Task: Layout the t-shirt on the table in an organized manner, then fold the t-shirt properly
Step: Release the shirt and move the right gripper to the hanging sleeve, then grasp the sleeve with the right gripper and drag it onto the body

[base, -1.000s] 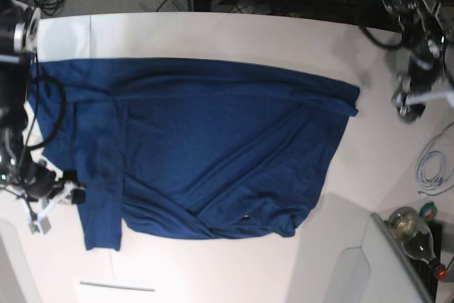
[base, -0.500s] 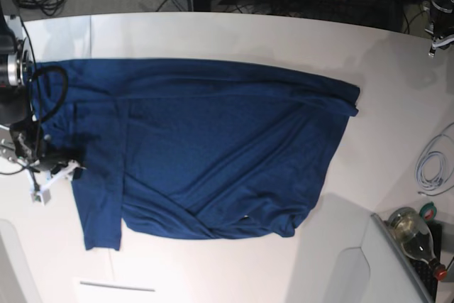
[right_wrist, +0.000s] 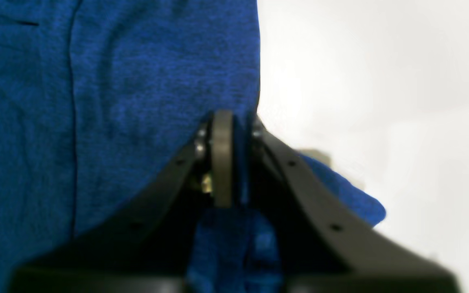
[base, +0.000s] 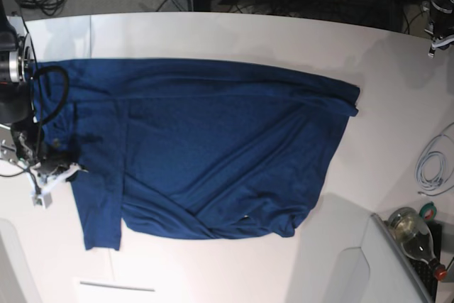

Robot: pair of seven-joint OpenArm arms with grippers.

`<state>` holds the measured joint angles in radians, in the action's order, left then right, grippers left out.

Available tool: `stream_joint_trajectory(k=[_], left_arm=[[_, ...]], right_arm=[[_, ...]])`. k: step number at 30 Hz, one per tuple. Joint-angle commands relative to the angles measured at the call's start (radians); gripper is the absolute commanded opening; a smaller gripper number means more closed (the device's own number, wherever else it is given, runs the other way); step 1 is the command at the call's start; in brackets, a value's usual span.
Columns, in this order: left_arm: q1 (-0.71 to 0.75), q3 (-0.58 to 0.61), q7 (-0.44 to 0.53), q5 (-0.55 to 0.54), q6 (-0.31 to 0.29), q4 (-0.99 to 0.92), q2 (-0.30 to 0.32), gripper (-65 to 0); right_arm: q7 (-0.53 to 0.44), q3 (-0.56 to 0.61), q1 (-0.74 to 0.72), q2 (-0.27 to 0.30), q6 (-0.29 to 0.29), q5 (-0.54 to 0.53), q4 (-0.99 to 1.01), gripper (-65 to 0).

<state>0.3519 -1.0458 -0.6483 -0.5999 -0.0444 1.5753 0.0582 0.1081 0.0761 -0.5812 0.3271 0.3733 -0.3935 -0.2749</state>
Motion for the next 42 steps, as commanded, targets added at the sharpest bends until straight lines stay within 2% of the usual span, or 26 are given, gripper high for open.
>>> stream_joint_trajectory(k=[1, 7, 14, 20, 24, 30, 32, 33, 35, 38, 40, 42], left_arm=[[0.003, -0.006, 0.012, -0.004, -0.002, 0.014, 0.015, -65.0], [0.003, -0.004, 0.012, -0.004, -0.002, 0.014, 0.015, -65.0], [-0.001, -0.004, 0.012, -0.004, -0.002, 0.014, 0.015, -65.0], [-0.003, -0.004, 0.011, -0.002, -0.002, 0.014, 0.015, -65.0], [-0.003, -0.004, 0.011, -0.002, -0.002, 0.014, 0.015, -65.0], [-0.006, -0.004, 0.011, -0.002, -0.002, 0.014, 0.015, -65.0], [-0.006, -0.004, 0.011, -0.002, -0.002, 0.007, 0.015, -65.0], [-0.007, -0.004, 0.011, -0.002, -0.002, 0.000, 0.019, -65.0], [-0.007, -0.004, 0.011, -0.002, -0.002, -0.019, 0.021, -65.0], [-0.009, -0.004, 0.012, -0.002, -0.002, -0.034, 0.022, -65.0], [-0.009, -0.004, 0.012, -0.002, -0.002, -0.036, 0.022, -65.0], [-0.007, -0.004, 0.014, -0.002, -0.002, -0.029, 0.022, -65.0]], right_arm=[[-0.020, -0.006, -0.030, 0.014, 0.000, -0.009, -0.014, -65.0], [-0.005, -0.006, 0.030, 0.016, -0.006, -0.012, -0.174, -65.0], [0.246, -0.009, 0.212, 0.016, -0.007, -0.014, -0.608, -65.0], [0.376, -0.009, 0.407, -0.023, -0.009, -0.014, -0.952, -65.0], [0.431, -0.008, 0.496, -0.069, -0.009, -0.012, -1.050, -65.0], [0.439, 0.000, 0.600, -0.105, -0.009, -0.009, -1.133, -64.4], [0.470, 0.001, 0.613, -0.110, -0.009, -0.008, -1.133, -64.1], [0.497, 0.001, 0.614, -0.110, -0.009, -0.008, -1.133, -62.9], [0.549, -0.002, 0.614, -0.110, -0.007, -0.009, -1.142, -56.4], [0.554, -0.012, 0.616, -0.102, -0.007, -0.008, -1.217, -45.5], [0.539, -0.088, 0.591, -0.108, -0.021, -0.006, -1.216, -43.2], [0.534, -0.161, 0.511, -0.112, -0.075, -0.006, -1.131, -42.8]])
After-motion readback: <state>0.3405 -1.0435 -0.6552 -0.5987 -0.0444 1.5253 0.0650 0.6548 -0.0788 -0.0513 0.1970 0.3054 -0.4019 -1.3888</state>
